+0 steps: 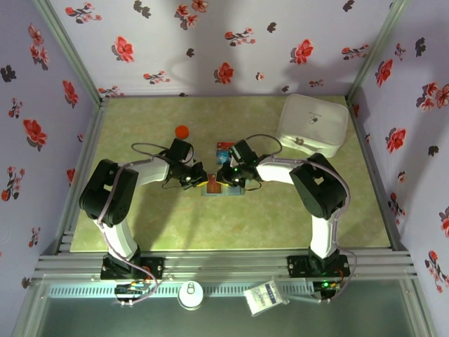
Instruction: Take the credit cards out of the card holder
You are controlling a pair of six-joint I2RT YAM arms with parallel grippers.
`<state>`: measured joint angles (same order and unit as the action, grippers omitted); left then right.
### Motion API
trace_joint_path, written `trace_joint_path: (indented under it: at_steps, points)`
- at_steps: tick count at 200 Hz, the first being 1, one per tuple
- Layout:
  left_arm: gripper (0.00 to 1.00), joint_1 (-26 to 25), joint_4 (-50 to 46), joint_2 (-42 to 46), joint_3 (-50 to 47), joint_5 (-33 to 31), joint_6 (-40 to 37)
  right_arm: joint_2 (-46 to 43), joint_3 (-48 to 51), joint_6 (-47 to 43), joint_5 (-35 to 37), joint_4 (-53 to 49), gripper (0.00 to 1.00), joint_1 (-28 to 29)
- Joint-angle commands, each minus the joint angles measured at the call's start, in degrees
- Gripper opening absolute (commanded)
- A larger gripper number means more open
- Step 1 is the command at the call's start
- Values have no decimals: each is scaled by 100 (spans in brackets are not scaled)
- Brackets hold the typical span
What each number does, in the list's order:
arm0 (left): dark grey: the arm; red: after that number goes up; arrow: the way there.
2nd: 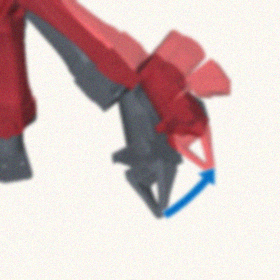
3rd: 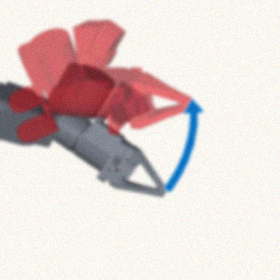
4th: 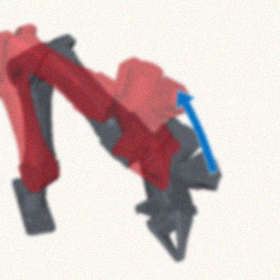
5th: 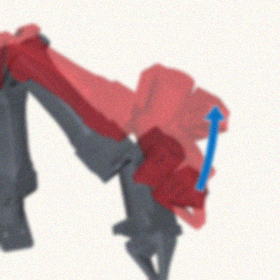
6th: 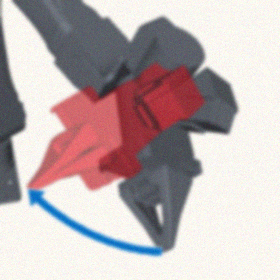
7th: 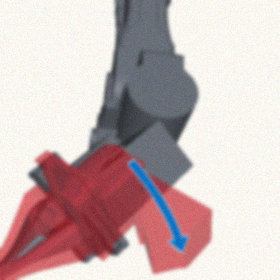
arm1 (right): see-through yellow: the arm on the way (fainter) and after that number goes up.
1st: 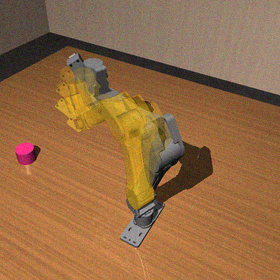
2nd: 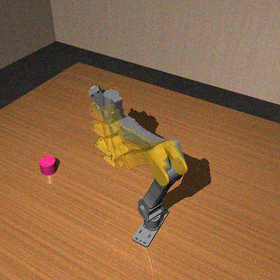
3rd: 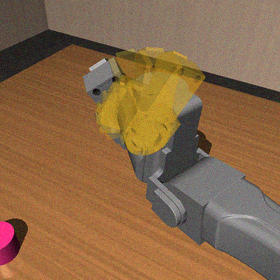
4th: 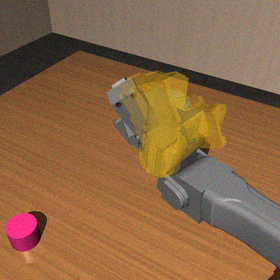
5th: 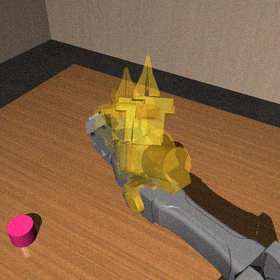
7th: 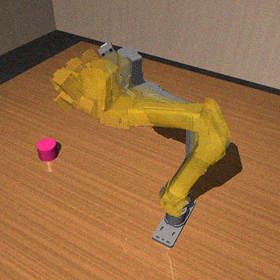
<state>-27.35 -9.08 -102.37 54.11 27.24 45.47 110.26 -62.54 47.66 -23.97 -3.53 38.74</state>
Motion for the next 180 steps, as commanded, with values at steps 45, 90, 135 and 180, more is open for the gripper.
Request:
trace_joint_path:
  at_steps: [45, 90, 135, 180]
  points:
    - [5, 36, -248, 263, -87, -157, -58, -126, -69, -248, 375, -648, 21, 28]
    - [3, 37, -138, 176, -136, -121, -30, -161, -68, -275, 407, -664, 21, 28]
    - [1, 36, -127, 61, -129, -118, -48, -228, -106, -340, 498, -709, 22, 28]
    - [1, 33, -164, 24, -58, -116, -70, -172, -240, -525, 612, -891, 22, 28]
